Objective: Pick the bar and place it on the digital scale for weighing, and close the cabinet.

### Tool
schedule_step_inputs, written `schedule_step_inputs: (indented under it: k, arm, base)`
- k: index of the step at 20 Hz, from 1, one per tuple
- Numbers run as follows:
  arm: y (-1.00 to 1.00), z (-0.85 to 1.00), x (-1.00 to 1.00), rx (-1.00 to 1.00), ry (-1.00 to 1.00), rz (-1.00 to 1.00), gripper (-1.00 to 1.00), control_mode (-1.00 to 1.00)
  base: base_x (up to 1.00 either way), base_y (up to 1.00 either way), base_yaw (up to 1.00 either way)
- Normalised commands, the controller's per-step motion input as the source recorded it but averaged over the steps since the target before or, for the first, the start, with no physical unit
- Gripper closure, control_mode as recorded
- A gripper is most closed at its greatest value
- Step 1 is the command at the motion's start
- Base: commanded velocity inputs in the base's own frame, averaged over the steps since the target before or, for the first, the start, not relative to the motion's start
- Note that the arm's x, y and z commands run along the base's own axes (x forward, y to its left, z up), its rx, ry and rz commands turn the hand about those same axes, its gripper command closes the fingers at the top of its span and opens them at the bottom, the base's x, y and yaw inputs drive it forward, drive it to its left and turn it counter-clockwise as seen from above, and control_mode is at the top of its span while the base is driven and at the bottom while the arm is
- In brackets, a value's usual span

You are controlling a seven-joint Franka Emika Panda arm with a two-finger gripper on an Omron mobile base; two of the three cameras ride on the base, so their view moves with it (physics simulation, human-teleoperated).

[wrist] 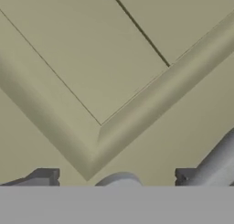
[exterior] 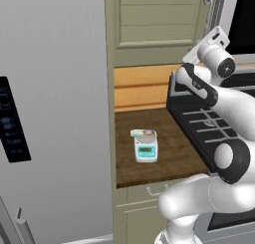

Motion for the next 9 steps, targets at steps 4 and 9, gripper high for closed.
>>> schedule_step_inputs:
  k: [4,9]
  arm:
    - [0.12,-0.06,0.68,0.0,-0.01,-0.05,-1.0,-1.0]
    - [-0.1,0.0,-0.04,0.0,-0.07,-0.01,-1.0,-1.0]
  base:
    - [0.0,0.0,0.0]
    - [0.0,0.0,0.0]
